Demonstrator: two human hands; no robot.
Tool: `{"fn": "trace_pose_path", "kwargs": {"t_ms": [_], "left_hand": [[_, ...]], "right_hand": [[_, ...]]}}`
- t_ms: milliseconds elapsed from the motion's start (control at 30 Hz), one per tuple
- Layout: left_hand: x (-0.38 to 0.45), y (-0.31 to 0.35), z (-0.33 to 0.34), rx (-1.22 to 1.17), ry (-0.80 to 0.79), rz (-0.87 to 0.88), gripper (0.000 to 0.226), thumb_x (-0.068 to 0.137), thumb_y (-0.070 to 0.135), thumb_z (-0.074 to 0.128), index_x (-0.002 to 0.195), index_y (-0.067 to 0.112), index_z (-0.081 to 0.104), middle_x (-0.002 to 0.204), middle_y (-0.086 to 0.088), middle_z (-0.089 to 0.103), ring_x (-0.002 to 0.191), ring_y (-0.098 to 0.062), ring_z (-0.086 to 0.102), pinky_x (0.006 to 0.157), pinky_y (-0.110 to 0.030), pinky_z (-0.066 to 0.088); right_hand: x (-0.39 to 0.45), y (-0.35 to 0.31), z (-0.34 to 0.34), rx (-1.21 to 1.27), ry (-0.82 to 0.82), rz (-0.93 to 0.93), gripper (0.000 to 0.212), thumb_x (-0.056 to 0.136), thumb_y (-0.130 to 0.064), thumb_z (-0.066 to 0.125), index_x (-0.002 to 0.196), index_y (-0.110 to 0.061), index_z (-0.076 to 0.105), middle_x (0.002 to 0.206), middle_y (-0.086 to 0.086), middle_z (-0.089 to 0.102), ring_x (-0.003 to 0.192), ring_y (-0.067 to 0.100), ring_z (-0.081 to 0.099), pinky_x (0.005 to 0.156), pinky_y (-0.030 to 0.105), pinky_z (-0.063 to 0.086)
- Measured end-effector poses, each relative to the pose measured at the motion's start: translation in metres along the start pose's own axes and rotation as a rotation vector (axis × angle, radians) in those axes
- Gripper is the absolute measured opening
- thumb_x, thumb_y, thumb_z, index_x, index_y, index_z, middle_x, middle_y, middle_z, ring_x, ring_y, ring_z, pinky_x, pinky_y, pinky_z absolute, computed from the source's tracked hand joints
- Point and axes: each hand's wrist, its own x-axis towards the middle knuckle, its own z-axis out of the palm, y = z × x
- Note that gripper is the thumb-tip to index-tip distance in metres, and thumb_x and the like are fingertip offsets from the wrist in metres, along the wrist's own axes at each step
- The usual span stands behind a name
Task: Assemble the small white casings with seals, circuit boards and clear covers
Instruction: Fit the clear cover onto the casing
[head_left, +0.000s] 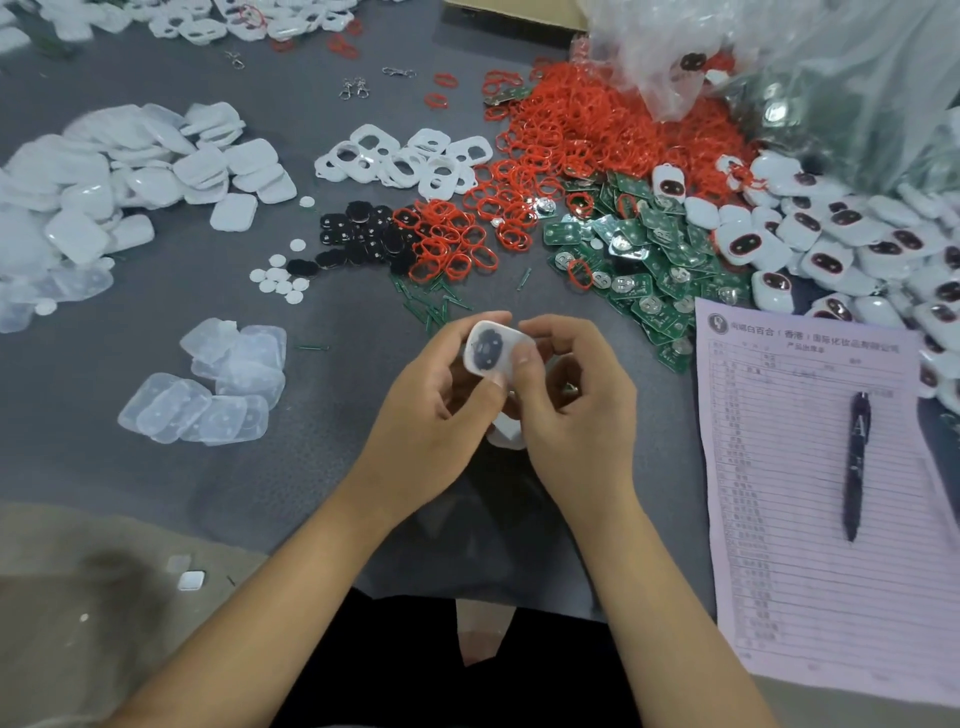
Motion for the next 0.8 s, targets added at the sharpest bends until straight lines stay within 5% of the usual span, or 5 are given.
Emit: {"fn": "trace_pose_path", "kwargs": {"t_ms": [133, 533, 700, 800], "left_hand": [[0.0012, -0.0031, -0.0014, 0.078, -0.018, 0.041, 0.043, 0.098, 0.014, 0.059, 0.139, 0.026, 0.058, 0.123, 0.009, 0.070, 0.114, -0.015, 0.069, 0.092, -0.027, 0.057], [-0.0005, 0.0000, -0.0034, 0.150, -0.072, 0.043, 0.049, 0.096, 0.023, 0.064, 0.143, 0.033, 0.054, 0.126, 0.008, 0.068, 0.113, -0.018, 0.069, 0.096, -0.044, 0.059], [-0.0004, -0.0018, -0.0033, 0.130, 0.008, 0.067, 0.046, 0.094, 0.016, 0.066, 0.137, 0.029, 0.057, 0.117, 0.015, 0.067, 0.102, -0.005, 0.067, 0.086, -0.019, 0.054], [0.0005, -0.0022, -0.0037, 0.071, 0.028, 0.055, 0.044, 0.094, 0.008, 0.062, 0.134, 0.026, 0.058, 0.112, 0.011, 0.067, 0.096, -0.007, 0.066, 0.083, -0.018, 0.052]], "right_hand": [[0.0004, -0.0010, 0.0006, 0.043, -0.009, 0.035, 0.009, 0.099, -0.026, 0.064, 0.100, -0.034, 0.061, 0.081, -0.007, 0.065, 0.065, 0.018, 0.060, 0.059, 0.025, 0.047], [0.0020, -0.0074, -0.0057, 0.229, -0.082, 0.156, 0.015, 0.096, -0.015, 0.070, 0.087, -0.011, 0.059, 0.067, 0.004, 0.056, 0.058, 0.004, 0.048, 0.055, 0.016, 0.039], [0.0017, -0.0089, -0.0076, 0.298, -0.075, 0.138, 0.007, 0.098, -0.013, 0.058, 0.099, -0.009, 0.064, 0.077, -0.009, 0.062, 0.069, 0.004, 0.057, 0.067, 0.018, 0.045], [0.0015, -0.0075, -0.0089, 0.288, -0.095, 0.132, 0.010, 0.098, -0.010, 0.056, 0.102, -0.009, 0.065, 0.078, -0.009, 0.062, 0.069, 0.004, 0.057, 0.068, 0.018, 0.044]]}}
